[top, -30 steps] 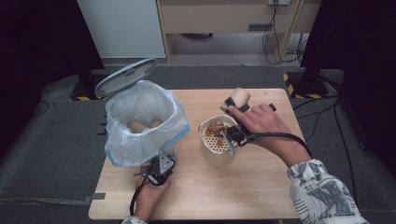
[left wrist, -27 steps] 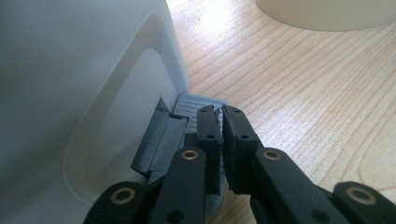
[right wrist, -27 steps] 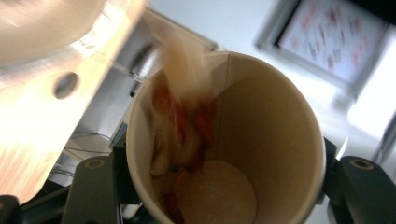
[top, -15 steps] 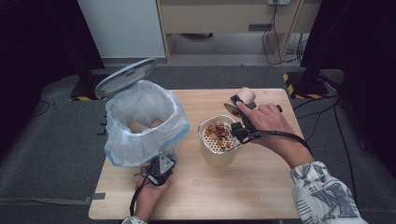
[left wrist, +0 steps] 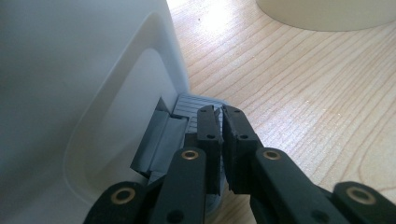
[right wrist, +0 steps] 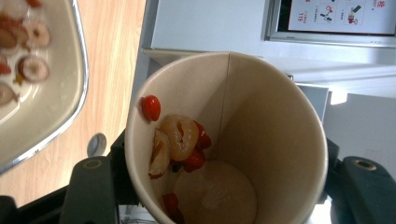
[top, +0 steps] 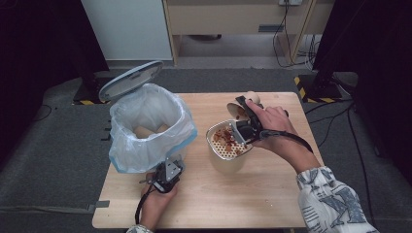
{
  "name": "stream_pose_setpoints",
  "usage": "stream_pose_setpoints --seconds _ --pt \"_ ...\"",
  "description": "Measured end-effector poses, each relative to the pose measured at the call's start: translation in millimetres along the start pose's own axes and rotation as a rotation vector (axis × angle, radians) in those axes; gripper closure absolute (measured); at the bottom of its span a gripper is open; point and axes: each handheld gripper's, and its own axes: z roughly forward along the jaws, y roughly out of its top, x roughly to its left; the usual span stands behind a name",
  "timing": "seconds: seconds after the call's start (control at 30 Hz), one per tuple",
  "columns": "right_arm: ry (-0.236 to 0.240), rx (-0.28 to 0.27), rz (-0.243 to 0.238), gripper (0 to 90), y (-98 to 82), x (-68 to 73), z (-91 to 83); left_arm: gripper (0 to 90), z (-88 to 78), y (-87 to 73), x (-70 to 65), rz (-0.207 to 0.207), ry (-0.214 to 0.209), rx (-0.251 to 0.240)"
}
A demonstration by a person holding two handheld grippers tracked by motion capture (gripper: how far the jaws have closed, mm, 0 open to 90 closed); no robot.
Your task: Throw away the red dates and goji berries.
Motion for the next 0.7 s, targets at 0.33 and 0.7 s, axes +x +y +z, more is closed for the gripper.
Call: stream_pose_setpoints --seconds 0.33,0.7 --pt "0.024 -0.045 0.115 34.8 6.5 -8.0 2.6 85.1 -0.1 0.1 0.0 -0.001 0.0 0.001" --pt "0.045 -0.096 0.232 34.8 15.0 -17.9 2.5 85.1 0.0 0.0 0.1 -0.001 -0.001 -0.001"
